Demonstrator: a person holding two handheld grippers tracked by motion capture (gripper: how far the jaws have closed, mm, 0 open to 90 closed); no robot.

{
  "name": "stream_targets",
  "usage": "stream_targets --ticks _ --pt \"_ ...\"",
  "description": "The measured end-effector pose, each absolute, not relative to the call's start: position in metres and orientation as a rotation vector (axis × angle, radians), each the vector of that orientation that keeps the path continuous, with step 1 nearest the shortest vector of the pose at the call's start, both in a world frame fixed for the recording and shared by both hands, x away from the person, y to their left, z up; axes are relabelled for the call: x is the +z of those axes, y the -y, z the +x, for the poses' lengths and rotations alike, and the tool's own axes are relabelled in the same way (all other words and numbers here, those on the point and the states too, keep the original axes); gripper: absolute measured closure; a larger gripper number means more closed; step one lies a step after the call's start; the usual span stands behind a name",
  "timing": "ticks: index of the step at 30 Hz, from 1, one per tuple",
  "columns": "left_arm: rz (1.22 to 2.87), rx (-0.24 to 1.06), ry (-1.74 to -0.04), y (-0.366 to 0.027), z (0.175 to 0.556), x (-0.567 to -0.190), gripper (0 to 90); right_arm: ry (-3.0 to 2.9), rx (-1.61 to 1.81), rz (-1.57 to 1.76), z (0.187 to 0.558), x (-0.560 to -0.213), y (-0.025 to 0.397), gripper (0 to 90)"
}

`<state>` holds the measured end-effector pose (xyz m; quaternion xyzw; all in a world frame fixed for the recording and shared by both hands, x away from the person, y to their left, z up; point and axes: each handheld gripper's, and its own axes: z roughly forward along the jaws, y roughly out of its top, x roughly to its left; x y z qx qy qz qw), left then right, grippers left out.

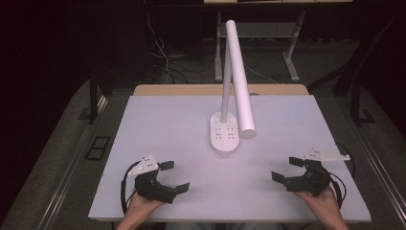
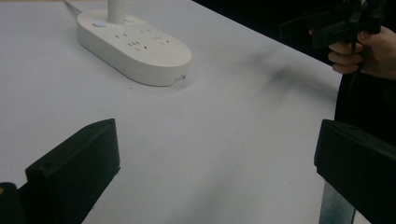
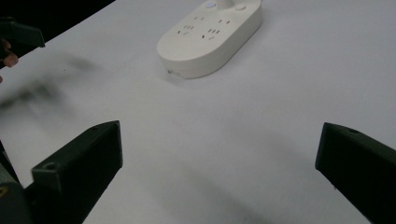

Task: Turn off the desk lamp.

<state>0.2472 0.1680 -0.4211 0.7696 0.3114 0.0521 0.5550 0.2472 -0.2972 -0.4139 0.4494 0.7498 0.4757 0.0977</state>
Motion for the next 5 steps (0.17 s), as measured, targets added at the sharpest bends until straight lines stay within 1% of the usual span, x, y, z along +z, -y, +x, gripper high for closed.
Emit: stream_targets --ticks 5 --pt "1.818 0.122 -0.734 -0.1673 0.2477 -0.4212 0.0 -2.211 1.392 1.334 0.2366 -0.4238 0.2974 0.7"
